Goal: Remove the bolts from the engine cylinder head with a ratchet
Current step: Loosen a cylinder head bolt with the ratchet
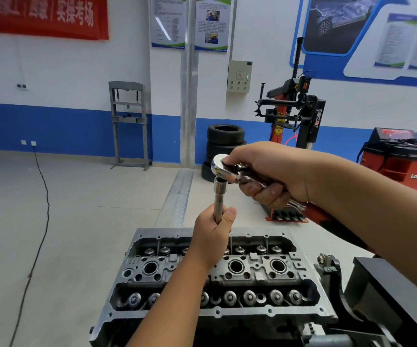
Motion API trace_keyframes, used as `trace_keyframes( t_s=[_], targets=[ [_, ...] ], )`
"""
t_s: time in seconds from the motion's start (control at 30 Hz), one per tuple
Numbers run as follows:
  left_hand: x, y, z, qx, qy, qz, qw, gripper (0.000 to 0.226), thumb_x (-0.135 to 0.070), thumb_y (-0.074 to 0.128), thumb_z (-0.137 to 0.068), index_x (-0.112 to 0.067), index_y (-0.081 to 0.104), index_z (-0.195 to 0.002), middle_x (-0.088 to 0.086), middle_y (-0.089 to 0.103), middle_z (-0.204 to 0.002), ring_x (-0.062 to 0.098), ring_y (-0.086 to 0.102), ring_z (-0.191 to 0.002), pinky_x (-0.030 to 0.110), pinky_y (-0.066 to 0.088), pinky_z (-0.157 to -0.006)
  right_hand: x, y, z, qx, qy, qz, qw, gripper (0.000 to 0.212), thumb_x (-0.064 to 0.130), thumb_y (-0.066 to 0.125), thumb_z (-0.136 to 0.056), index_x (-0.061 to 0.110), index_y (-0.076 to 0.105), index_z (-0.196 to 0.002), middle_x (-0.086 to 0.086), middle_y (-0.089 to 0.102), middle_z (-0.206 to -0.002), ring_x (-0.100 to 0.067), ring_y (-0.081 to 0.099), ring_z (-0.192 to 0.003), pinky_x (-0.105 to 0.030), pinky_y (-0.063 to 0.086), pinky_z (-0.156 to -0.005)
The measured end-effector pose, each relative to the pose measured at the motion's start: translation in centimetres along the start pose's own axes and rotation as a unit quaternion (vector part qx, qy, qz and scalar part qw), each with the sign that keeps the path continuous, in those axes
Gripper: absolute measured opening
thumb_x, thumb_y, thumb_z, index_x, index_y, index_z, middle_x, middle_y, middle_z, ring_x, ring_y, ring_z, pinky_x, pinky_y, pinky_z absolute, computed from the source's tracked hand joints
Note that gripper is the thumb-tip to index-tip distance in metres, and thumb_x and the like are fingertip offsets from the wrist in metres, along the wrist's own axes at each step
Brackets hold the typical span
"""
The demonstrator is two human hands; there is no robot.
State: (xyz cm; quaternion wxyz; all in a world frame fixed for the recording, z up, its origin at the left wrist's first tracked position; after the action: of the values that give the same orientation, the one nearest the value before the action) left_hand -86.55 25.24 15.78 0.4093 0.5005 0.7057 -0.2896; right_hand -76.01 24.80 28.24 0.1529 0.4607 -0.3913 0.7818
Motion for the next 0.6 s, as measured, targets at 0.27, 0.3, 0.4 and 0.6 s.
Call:
trace_keyframes(
  t_s=[0.27,0.3,0.4,0.6],
  targets=[
    [0.4,-0.1,-0.2,-0.008,0.004,0.002,1.0,0.037,-0.042,0.057,-0.096,-0.031,0.042,-0.065,-0.004,0.035,-0.057,0.013,0.028,-0.048,0.027,0.029,-0.047,0.7,0.2,0.3,-0.019,-0.013,0.032,0.999,0.043,0.048,0.049,-0.099,0.014,0.054,-0.073,0.0,0.047,-0.054,-0.011,0.031,-0.035,-0.017,0.027,-0.036],
    [0.4,-0.2,-0.2,-0.009,0.005,0.003,1.0,0.037,-0.042,0.057,-0.096,-0.031,0.042,-0.065,-0.004,0.035,-0.057,0.013,0.028,-0.047,0.026,0.029,-0.046,0.9,0.2,0.3,-0.019,-0.014,0.04,0.999,0.041,0.047,0.05,-0.099,0.014,0.055,-0.075,0.0,0.048,-0.054,-0.012,0.031,-0.035,-0.017,0.027,-0.037],
    [0.4,-0.2,-0.2,-0.013,0.008,0.002,1.0,0.036,-0.041,0.056,-0.097,-0.033,0.043,-0.064,-0.006,0.035,-0.056,0.013,0.028,-0.048,0.025,0.029,-0.046,1.5,0.3,0.4,-0.005,-0.006,0.066,0.998,0.037,0.045,0.05,-0.099,0.017,0.055,-0.075,0.0,0.046,-0.054,-0.013,0.029,-0.035,-0.016,0.026,-0.038],
    [0.2,0.3,-0.2,0.001,0.014,-0.016,1.0,0.036,-0.04,0.055,-0.098,-0.031,0.043,-0.066,-0.007,0.036,-0.057,0.015,0.03,-0.052,0.031,0.031,-0.05,1.6,-0.2,0.4,0.045,0.035,0.098,0.994,0.044,0.048,0.044,-0.102,0.019,0.052,-0.069,0.001,0.04,-0.054,-0.012,0.024,-0.034,-0.015,0.022,-0.038]
  ],
)
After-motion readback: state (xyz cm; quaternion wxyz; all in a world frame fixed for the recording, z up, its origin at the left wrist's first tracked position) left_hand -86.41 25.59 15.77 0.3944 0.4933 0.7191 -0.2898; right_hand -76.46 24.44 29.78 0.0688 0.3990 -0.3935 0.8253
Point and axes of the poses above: each hand's wrist, its own z-axis away from the middle knuckle, its own y-axis out of the palm, x = y × z, the point moved 9 cm from there along -z, towards the middle knuckle
